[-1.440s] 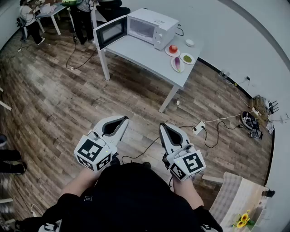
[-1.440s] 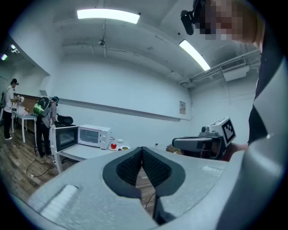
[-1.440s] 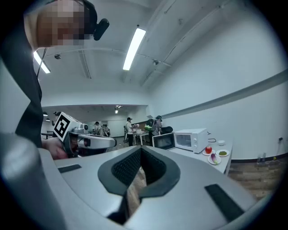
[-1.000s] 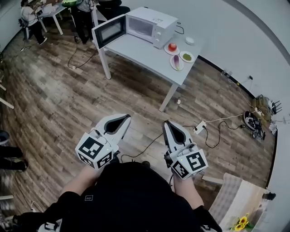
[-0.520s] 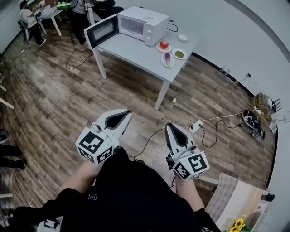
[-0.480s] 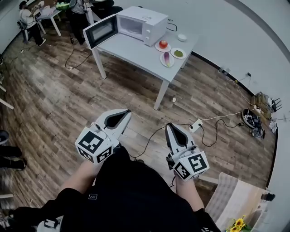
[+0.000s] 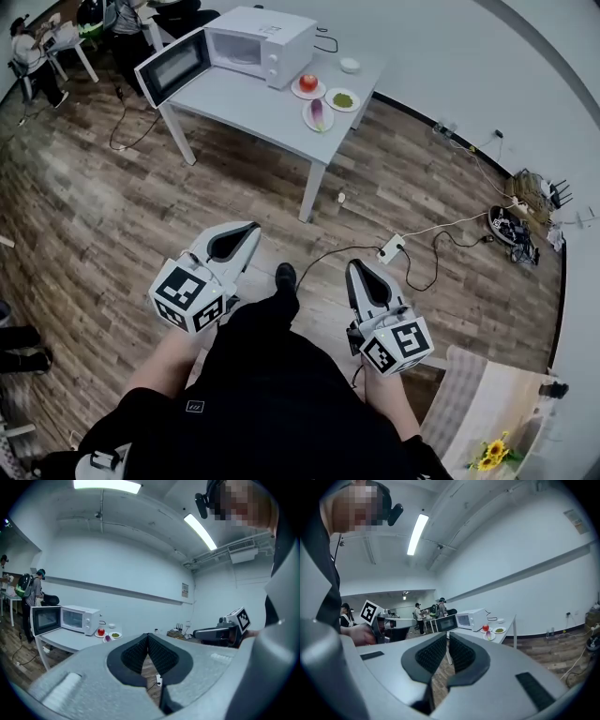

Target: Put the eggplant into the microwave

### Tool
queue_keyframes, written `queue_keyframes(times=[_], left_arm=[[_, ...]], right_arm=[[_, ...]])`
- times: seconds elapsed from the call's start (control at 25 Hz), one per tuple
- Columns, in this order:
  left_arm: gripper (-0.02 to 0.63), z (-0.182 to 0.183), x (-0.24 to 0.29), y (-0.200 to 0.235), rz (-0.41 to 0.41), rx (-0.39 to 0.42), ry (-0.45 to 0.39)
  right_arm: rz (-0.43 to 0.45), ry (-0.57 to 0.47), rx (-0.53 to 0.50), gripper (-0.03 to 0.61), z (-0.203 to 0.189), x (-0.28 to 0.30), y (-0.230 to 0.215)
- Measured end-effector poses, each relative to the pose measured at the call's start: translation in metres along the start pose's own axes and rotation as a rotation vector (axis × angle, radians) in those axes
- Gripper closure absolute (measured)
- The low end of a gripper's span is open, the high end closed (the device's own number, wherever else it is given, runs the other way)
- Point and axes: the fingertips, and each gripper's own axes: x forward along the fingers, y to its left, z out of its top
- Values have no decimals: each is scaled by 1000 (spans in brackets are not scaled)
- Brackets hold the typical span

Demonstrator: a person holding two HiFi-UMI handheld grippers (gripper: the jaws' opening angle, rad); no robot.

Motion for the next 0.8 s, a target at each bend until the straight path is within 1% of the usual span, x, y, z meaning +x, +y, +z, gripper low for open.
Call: queue_keyframes(times=[0.2,0.48,0.6,0.8], left_arm=[[604,-4,38,7,-39,1,-3],[604,5,99,33,-54,2,3],[604,8,124,50,-50,11,17],[604,20,162,88,-16,-8,11]], right_arm=[[-32,20,26,560,-4,12,-32],[-18,31,26,560,10,56,-80],[-16,39,28,560,17,79,-101],[-4,75,26,560,21,124,-136]])
